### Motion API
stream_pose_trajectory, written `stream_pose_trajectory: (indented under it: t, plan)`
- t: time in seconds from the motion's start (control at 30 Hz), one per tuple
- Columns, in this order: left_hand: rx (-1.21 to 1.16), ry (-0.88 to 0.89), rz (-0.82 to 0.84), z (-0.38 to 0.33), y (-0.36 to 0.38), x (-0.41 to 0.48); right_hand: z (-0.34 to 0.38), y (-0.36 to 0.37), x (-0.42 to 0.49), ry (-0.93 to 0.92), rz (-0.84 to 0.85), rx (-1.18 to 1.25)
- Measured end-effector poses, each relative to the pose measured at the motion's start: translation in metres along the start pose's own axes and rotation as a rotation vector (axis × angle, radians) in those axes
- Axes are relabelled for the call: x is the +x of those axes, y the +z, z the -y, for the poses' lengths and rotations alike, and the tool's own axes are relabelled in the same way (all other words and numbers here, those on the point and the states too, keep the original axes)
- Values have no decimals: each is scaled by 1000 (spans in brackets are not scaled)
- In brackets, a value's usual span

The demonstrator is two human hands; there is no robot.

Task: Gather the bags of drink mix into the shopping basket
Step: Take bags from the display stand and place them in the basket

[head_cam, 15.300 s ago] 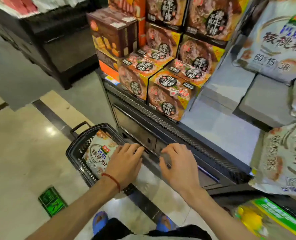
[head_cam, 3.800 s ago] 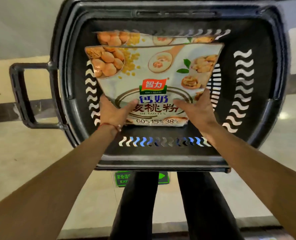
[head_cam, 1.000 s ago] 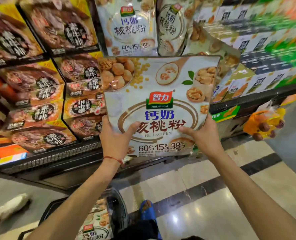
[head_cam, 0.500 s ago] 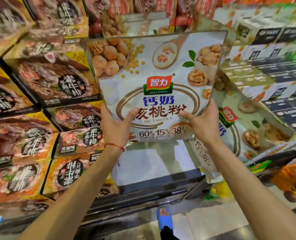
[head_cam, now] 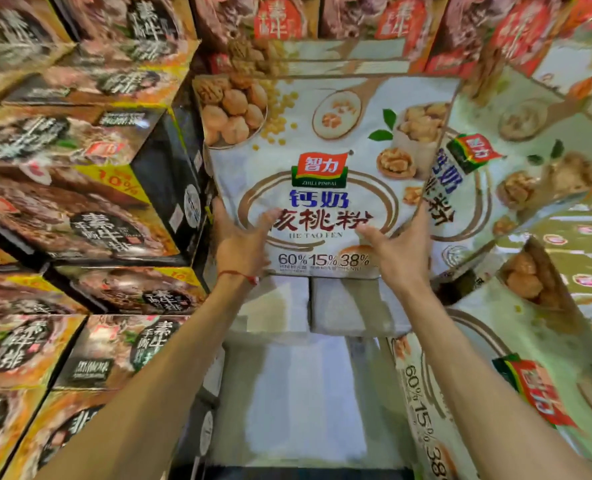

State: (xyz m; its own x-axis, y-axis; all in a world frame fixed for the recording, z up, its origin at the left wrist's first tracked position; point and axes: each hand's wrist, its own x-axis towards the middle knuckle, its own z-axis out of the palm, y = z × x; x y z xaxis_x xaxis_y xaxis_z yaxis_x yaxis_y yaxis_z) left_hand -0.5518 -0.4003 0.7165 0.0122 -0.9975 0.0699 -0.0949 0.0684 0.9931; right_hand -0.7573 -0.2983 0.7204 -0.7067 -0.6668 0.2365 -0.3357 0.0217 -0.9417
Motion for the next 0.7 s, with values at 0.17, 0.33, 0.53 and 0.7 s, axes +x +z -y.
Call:
stream_pose_trajectory:
  t: [0.17,0.33,0.53,0.7]
  plan:
    - [18,60,-17,15,13,17,-16,6,7,-2,58,11]
    - [39,60,-4,30,16,7,-34,10,-12,53,85,39]
    - [276,59,-14,35,8,2,-27,6,-22,75,24,-138]
    - [383,152,70,23,-5,-35,-14,-3,-59,-18,-39,-492]
